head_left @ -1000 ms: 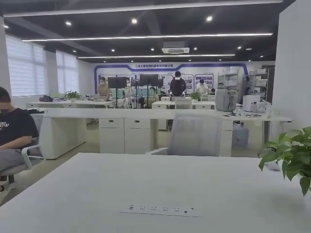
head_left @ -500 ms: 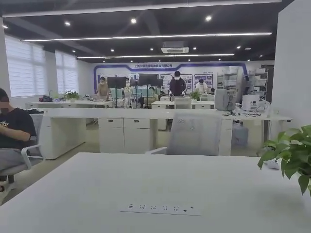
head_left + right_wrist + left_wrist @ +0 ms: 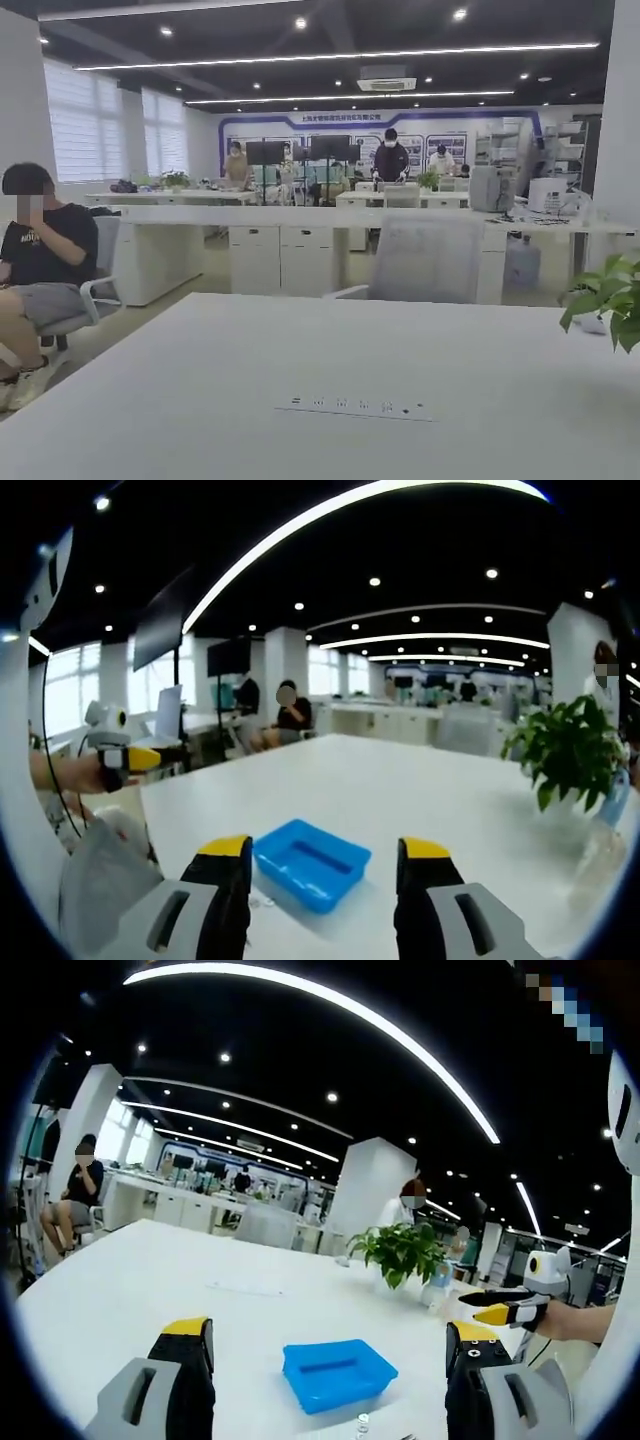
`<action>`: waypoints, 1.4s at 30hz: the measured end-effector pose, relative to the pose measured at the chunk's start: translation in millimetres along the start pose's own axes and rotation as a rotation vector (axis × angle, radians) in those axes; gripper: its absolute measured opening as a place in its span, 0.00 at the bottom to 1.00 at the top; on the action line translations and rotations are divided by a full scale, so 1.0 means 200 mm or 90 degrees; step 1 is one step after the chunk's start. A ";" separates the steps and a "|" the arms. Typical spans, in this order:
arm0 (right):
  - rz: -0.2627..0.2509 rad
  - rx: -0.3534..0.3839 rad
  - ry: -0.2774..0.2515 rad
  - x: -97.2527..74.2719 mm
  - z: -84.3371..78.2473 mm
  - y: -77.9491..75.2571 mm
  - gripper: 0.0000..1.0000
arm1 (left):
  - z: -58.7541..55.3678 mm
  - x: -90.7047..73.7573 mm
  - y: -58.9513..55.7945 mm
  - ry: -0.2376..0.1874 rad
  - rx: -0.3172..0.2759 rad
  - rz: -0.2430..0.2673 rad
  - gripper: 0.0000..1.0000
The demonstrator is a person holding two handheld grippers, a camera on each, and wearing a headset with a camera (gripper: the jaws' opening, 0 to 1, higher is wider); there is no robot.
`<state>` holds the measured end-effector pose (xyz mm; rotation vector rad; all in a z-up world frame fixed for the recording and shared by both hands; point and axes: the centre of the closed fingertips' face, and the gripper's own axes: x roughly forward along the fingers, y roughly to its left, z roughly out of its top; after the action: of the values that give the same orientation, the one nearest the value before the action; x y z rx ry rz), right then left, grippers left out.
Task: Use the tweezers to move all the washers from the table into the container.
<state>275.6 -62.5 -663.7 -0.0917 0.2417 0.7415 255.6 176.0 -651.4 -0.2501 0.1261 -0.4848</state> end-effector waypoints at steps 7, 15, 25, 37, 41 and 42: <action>0.010 -0.006 0.031 0.03 -0.04 0.02 0.52 | -0.14 0.03 -0.07 0.059 -0.045 -0.070 0.88; 0.079 0.016 0.140 0.09 -0.28 0.10 0.40 | -0.34 0.05 -0.06 0.173 -0.012 -0.109 0.55; 0.241 -0.025 0.315 0.17 -0.63 0.33 0.30 | -0.73 0.01 -0.10 0.418 0.129 -0.231 0.25; 0.360 -0.207 0.439 0.22 -0.83 0.49 0.24 | -1.00 0.01 -0.15 0.571 0.302 -0.337 0.14; 0.383 -0.232 0.455 0.23 -0.88 0.54 0.22 | -1.06 0.01 -0.15 0.605 0.366 -0.368 0.08; 0.385 -0.238 0.457 0.23 -0.88 0.54 0.22 | -1.08 0.00 -0.15 0.617 0.378 -0.373 0.07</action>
<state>202.1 18.4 -845.6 -0.6678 0.8361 1.3366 203.6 106.3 -850.4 0.5731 0.8527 -1.1704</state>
